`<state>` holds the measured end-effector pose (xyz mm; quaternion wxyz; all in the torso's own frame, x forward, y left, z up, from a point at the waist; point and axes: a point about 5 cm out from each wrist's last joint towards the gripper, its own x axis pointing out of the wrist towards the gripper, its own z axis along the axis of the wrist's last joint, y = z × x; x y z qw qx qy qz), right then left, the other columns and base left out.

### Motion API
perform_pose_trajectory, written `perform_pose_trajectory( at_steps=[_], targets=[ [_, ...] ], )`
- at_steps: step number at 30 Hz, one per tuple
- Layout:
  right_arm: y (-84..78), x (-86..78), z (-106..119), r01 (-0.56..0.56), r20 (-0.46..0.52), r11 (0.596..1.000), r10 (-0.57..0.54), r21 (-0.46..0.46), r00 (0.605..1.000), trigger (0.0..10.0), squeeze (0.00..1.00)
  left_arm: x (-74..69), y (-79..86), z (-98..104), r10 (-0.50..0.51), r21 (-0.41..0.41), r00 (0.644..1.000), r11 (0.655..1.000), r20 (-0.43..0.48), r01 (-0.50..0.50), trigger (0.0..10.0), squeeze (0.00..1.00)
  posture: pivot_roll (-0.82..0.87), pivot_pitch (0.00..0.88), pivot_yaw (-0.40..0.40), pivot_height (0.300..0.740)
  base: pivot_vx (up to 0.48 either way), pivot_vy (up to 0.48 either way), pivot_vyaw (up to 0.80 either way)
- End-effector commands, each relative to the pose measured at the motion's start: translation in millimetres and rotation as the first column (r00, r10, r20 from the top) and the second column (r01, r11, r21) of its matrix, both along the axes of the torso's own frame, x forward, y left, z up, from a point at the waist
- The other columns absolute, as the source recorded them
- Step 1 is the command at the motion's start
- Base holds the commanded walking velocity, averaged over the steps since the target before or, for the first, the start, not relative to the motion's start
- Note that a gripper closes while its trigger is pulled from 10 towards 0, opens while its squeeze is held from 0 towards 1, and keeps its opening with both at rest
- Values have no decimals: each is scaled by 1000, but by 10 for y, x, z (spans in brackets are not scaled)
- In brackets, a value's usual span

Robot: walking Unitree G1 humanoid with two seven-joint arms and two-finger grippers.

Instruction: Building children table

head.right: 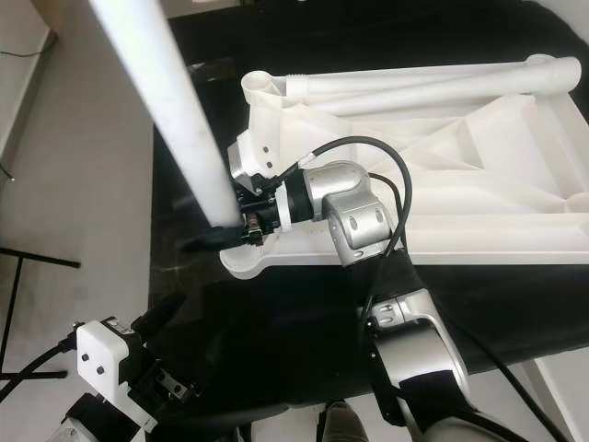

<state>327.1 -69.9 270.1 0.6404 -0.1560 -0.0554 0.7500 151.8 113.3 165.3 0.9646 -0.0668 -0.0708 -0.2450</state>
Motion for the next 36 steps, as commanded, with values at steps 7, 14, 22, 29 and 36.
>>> perform_pose_trajectory(
  at_steps=[7,14,22,29,36],
  targets=[
    [-148,-101,-167,113,-2,992,-113,48,994,0,0,-18,-18,-25,-8,11,1000,1000,-15,8,10000,0,15,293,80,740,0,0,0],
    [-177,-297,-715,740,-167,669,-724,69,669,0,0,-3,12,-36,-11,11,1000,1000,-16,12,10000,0,-10,294,82,740,0,0,0],
    [-299,-465,-1021,942,-102,334,-937,21,334,0,0,44,38,-69,-15,22,1000,1000,-14,15,10000,0,-1,252,76,740,0,0,0],
    [-91,-395,-860,888,-163,456,-873,67,460,10000,0,56,52,-78,10,27,1000,1000,-8,-10,10000,0,1,245,78,740,0,0,0],
    [64,-382,-411,602,-219,762,-562,237,798,10000,1000,58,37,-78,0,21,1000,1000,-6,0,10000,0,-3,247,74,740,0,0,0]
  ],
)
